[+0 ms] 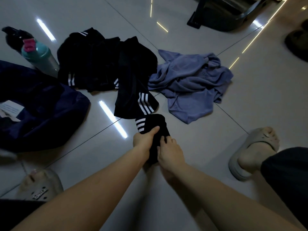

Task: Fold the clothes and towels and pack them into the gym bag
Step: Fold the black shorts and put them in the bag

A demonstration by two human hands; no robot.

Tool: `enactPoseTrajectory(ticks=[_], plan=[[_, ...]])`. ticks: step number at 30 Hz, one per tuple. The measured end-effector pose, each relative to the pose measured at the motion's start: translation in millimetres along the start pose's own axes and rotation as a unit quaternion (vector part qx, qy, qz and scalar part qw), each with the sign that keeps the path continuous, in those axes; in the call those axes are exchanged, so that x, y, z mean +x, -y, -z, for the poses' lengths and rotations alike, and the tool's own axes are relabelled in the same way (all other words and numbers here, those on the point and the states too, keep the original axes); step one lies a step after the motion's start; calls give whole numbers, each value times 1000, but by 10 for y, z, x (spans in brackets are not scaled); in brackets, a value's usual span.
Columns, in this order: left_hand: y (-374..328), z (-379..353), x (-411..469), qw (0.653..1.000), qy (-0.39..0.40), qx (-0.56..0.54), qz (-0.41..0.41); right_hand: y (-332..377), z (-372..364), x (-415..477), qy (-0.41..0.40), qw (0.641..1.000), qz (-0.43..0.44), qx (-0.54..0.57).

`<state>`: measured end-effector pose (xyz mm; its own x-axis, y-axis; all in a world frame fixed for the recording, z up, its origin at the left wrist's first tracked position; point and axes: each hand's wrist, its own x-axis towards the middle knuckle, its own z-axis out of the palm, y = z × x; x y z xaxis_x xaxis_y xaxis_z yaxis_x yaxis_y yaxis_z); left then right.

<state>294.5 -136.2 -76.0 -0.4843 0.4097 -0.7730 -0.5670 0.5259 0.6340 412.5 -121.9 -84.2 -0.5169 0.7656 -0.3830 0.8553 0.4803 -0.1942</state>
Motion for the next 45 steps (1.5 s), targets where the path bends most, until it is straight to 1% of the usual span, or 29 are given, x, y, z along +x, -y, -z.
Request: enactPoseTrajectory(ticks=[2,5,8,9,10,11,12,13,14,15,17,19,21,22,24,29,31,34,37,39,42,45], plan=[[-68,-59,5,1000,18,-4,-4,-40,-32,1,14,999,6,44],[-110,-70,91,998,30,54,-27,-127,-29,63,16,990,8,140],[-173,5,140,993,50,90,-61,-221,38,128,27,964,-6,263],[-200,40,148,990,61,103,-77,-243,72,140,16,951,-25,307],[-239,75,150,987,72,114,-92,-241,139,154,-12,934,-56,353],[-288,112,141,983,89,122,-105,-260,196,187,-56,909,-90,404],[-340,146,130,979,107,129,-116,-269,293,213,-86,872,-133,463],[-399,183,120,974,124,138,-127,-269,402,251,-86,831,-158,526],[-473,218,90,970,142,147,-134,-254,508,299,-57,789,-160,591],[-550,255,53,965,161,153,-138,-232,586,343,-23,755,-145,639],[-704,323,-43,956,203,159,-143,-121,764,374,30,700,-98,707],[-826,389,-135,949,225,165,-147,28,921,385,59,629,-77,772],[-931,486,-201,948,219,169,-159,175,1058,390,69,592,-62,800],[-988,541,-244,947,216,171,-164,241,1115,400,71,592,-52,801],[-1094,670,-342,945,229,166,-161,394,1230,390,60,610,-38,789],[-1310,959,-744,926,304,133,-179,918,1600,286,22,655,23,755],[-1408,1115,-916,927,302,115,-191,1139,1784,192,25,667,53,743],[-1621,1347,-1106,922,296,132,-211,1368,2048,69,46,683,86,724],[-1866,1628,-1340,913,293,155,-239,1579,2295,-111,82,682,117,717],[-2033,1785,-1522,911,291,163,-241,1686,2458,-238,135,681,123,709],[-2209,1975,-1796,909,283,180,-245,1786,2645,-341,209,659,145,708],[-2221,2099,-1913,919,270,143,-248,1954,2788,-336,228,657,160,700]])
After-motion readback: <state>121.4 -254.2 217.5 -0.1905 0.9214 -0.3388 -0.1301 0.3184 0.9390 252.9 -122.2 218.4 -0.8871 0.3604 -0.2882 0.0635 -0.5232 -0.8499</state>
